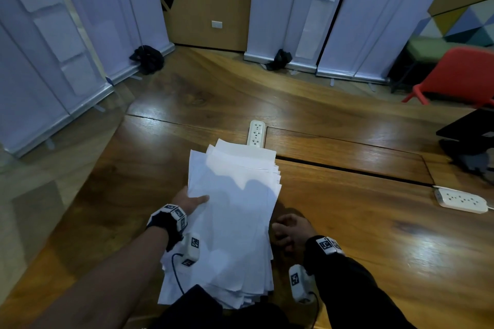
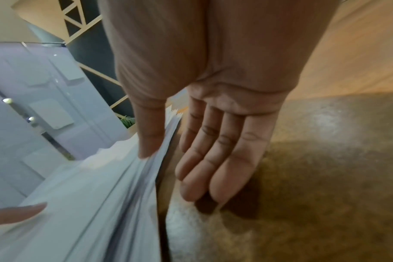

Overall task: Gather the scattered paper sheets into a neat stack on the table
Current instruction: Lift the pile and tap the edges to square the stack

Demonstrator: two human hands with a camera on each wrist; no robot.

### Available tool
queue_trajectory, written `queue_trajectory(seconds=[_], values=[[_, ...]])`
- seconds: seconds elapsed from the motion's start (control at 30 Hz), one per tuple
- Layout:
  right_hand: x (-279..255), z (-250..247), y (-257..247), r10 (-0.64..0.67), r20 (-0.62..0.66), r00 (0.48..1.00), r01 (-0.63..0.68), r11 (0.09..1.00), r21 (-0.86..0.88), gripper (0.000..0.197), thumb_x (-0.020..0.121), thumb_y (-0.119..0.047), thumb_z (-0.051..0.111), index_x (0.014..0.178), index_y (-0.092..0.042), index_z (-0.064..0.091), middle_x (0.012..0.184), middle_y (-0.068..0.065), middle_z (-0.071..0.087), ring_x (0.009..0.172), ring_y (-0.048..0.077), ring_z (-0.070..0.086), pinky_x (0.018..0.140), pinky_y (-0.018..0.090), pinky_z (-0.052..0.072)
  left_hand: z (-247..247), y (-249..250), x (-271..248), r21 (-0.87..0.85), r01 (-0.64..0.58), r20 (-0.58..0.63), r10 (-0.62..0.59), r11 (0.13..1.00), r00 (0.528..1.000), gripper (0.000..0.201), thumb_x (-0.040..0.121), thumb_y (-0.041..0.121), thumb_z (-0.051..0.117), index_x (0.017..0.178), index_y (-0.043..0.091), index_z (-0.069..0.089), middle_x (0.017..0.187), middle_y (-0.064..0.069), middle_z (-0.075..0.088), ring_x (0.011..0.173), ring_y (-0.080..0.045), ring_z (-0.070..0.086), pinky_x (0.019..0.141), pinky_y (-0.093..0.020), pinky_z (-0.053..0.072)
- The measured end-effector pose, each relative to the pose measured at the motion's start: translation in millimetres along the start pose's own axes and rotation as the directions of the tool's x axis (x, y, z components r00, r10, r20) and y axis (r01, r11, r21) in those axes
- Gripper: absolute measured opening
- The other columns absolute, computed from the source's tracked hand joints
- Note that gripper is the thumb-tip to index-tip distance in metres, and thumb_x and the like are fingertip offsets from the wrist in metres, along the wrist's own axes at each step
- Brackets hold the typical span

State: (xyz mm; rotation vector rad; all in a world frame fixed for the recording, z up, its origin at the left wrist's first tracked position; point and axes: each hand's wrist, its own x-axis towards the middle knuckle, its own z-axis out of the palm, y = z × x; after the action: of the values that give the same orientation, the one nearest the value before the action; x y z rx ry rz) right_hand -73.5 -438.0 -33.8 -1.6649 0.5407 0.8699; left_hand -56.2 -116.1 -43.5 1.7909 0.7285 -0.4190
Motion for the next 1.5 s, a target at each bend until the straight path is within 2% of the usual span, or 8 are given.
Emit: queue_trajectory(seconds=[0.37, 0.47, 0.53, 0.6, 0.83, 1.2, 1.37, 1.5], values=[[1, 19, -22, -0.128, -0.094, 0.987, 0.11, 0.979, -0.172, 0.037, 0.069, -0.027, 0.084, 0.094, -0.02, 0.059, 0.112, 0.003, 0.065, 0.103, 0.026, 0.062, 0.096, 0.046, 0.051, 8, 15, -36, 0.014, -0.198, 0.074, 0.196, 0.98, 0.978, 0.056, 0.074, 0.011, 0.076, 0.125, 0.01, 0.051, 0.12, -0.013, 0.064, 0.108, -0.032, 0.062, 0.094, -0.046, 0.051], [-7, 16, -35, -0.184, -0.07, 0.98, 0.187, 0.982, 0.035, 0.069, 0.057, -0.028, 0.085, 0.116, -0.003, 0.059, 0.105, 0.009, 0.068, 0.097, 0.031, 0.065, 0.075, 0.034, 0.058, -2, 40, -64, -0.112, -0.326, 0.107, 0.338, 0.939, 0.935, 0.044, 0.077, 0.009, 0.075, 0.117, 0.011, 0.056, 0.104, -0.007, 0.07, 0.094, -0.026, 0.068, 0.079, -0.037, 0.059], [-22, 23, -57, -0.25, -0.151, 0.956, 0.269, 0.955, 0.122, 0.038, 0.066, -0.014, 0.08, 0.095, 0.005, 0.065, 0.079, 0.01, 0.064, 0.076, 0.027, 0.061, 0.052, 0.026, 0.055, -9, 65, -81, -0.167, -0.381, 0.093, 0.399, 0.909, 0.912, 0.031, 0.077, 0.01, 0.075, 0.102, 0.016, 0.058, 0.087, 0.002, 0.067, 0.08, -0.019, 0.064, 0.062, -0.016, 0.055], [-43, 29, -87, -0.339, -0.295, 0.893, 0.396, 0.904, 0.162, 0.019, 0.074, -0.001, 0.074, 0.064, -0.003, 0.058, 0.069, 0.009, 0.056, 0.07, 0.023, 0.053, 0.059, 0.038, 0.052, -15, 93, -90, -0.176, -0.433, 0.037, 0.445, 0.884, 0.895, 0.031, 0.07, 0.021, 0.079, 0.092, 0.018, 0.058, 0.08, 0.002, 0.064, 0.075, -0.022, 0.061, 0.06, -0.017, 0.053], [-87, 29, -122, -0.54, -0.569, 0.621, 0.689, 0.721, 0.067, 0.04, 0.081, -0.011, 0.073, 0.069, -0.016, 0.035, 0.07, 0.002, 0.037, 0.062, 0.018, 0.041, 0.056, 0.029, 0.033, -29, 134, -111, -0.281, -0.583, -0.149, 0.566, 0.762, 0.811, 0.057, 0.052, 0.036, 0.08, 0.098, 0.004, 0.068, 0.101, -0.023, 0.07, 0.095, -0.042, 0.065, 0.087, -0.056, 0.053], [-68, 37, -109, -0.545, -0.504, 0.67, 0.683, 0.719, 0.131, 0.031, 0.081, 0.004, 0.067, 0.11, -0.004, 0.06, 0.096, 0.005, 0.069, 0.083, 0.015, 0.064, 0.067, 0.014, 0.052, 5, 126, -109, -0.236, -0.443, -0.112, 0.428, 0.865, 0.897, 0.02, 0.071, -0.001, 0.064, 0.059, 0.009, 0.051, 0.063, -0.004, 0.049, 0.058, -0.019, 0.046, 0.044, -0.012, 0.042], [-72, 27, -121, -0.555, -0.549, 0.625, 0.722, 0.678, 0.137, 0.041, 0.076, 0.0, 0.073, 0.109, -0.011, 0.053, 0.093, 0.003, 0.065, 0.087, 0.022, 0.064, 0.079, 0.033, 0.053, -10, 140, -94, -0.331, -0.565, -0.143, 0.552, 0.756, 0.822, 0.042, 0.047, 0.017, 0.071, 0.087, 0.023, 0.063, 0.093, -0.019, 0.063, 0.09, -0.047, 0.06, 0.077, -0.056, 0.054], [-72, 36, -127, -0.549, -0.506, 0.665, 0.704, 0.687, 0.181, 0.038, 0.076, 0.0, 0.071, 0.112, -0.004, 0.061, 0.098, 0.008, 0.07, 0.091, 0.027, 0.067, 0.085, 0.039, 0.055, -1, 149, -96, -0.355, -0.517, -0.119, 0.511, 0.779, 0.851, 0.052, 0.042, 0.018, 0.069, 0.094, 0.016, 0.063, 0.084, -0.007, 0.061, 0.084, -0.038, 0.057, 0.072, -0.046, 0.053]])
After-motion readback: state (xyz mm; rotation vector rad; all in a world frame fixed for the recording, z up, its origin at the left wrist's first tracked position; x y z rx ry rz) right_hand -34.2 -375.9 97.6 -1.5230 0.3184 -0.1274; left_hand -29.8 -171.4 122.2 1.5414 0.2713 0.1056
